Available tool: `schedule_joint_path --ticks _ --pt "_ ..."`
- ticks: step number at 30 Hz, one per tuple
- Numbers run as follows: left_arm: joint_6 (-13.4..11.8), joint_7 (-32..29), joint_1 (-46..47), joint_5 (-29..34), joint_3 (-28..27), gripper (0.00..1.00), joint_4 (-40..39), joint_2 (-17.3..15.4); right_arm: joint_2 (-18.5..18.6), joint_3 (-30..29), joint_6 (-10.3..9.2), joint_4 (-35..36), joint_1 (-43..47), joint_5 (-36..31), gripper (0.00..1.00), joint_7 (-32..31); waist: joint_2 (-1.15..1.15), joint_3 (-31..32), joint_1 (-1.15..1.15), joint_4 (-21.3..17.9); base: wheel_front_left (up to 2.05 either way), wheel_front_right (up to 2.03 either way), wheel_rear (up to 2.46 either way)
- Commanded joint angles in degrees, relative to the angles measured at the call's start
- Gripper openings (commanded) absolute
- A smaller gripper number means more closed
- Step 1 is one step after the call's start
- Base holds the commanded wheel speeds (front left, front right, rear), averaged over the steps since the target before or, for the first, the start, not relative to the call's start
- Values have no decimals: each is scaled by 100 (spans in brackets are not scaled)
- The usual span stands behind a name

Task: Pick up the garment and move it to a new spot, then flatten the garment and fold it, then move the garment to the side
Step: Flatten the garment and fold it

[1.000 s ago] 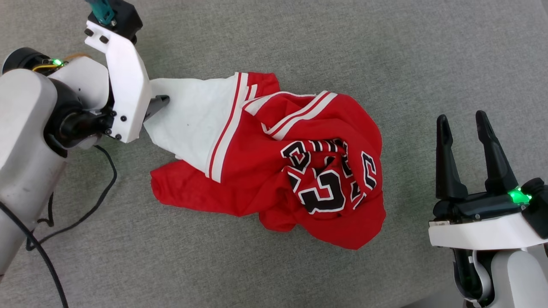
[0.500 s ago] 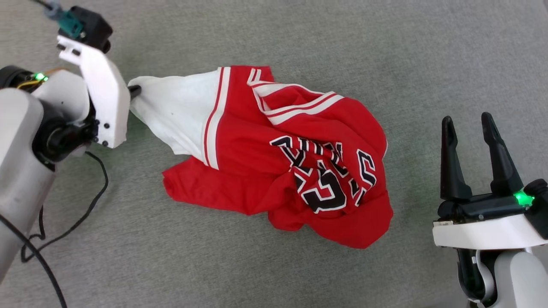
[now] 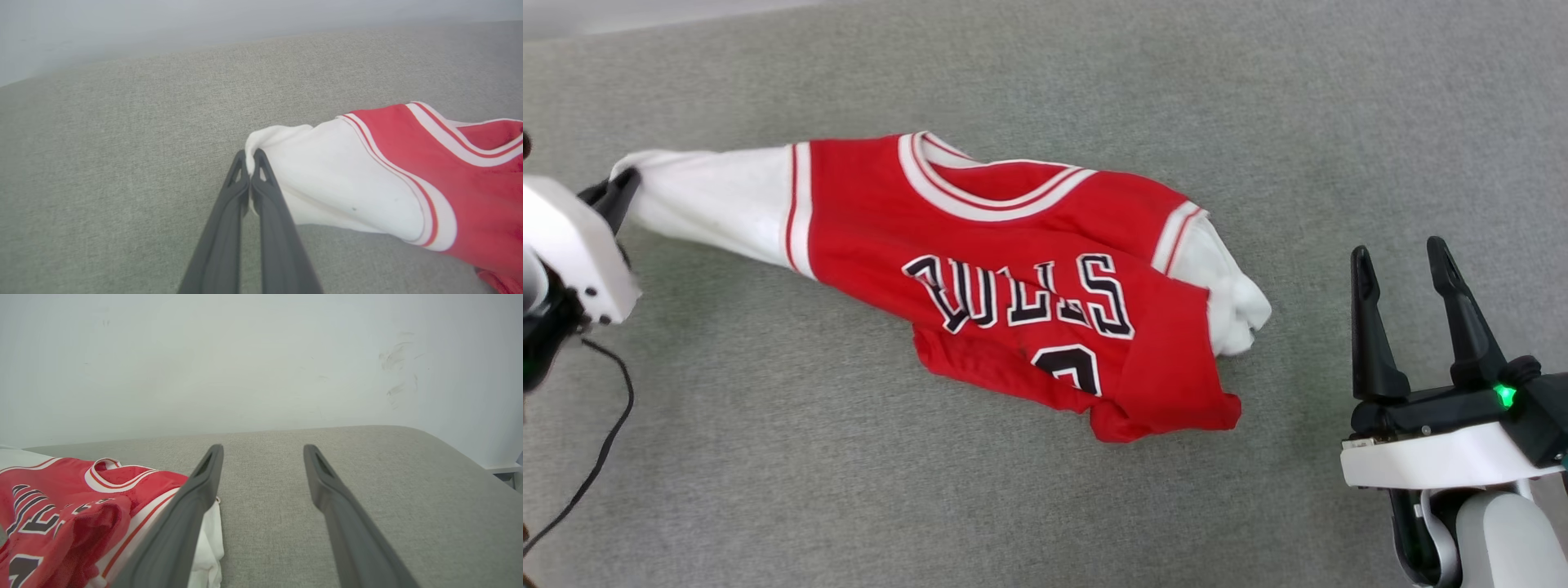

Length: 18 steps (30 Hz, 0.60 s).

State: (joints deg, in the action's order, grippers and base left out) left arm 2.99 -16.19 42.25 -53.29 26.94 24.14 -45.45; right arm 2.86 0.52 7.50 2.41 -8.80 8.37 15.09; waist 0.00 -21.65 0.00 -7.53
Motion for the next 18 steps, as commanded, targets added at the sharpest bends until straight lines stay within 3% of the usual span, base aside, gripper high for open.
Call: schedule_joint_path --ticks 1,6,7,8,18 --pt "-12 82 -145 -54 -49 0 29 -20 2 -7 -2 -15 69 -37 100 11 0 70 0 73 0 0 0" --pt "-57 417 -708 -167 -99 0 75 29 2 9 -2 -61 89 -76 100 11 0 175 0 177 0 0 0" --pt "-57 503 -804 -145 -73 33 65 63 2 5 -2 -67 88 -83 100 11 0 198 0 200 0 0 0" --pt "-33 618 -898 -145 -59 99 48 119 2 2 -2 -74 103 -90 100 11 0 222 0 220 0 0 0" --pt "-20 2815 -1486 344 -244 100 -359 625 2 -96 -2 -86 247 -212 100 11 0 683 0 525 0 0 0"
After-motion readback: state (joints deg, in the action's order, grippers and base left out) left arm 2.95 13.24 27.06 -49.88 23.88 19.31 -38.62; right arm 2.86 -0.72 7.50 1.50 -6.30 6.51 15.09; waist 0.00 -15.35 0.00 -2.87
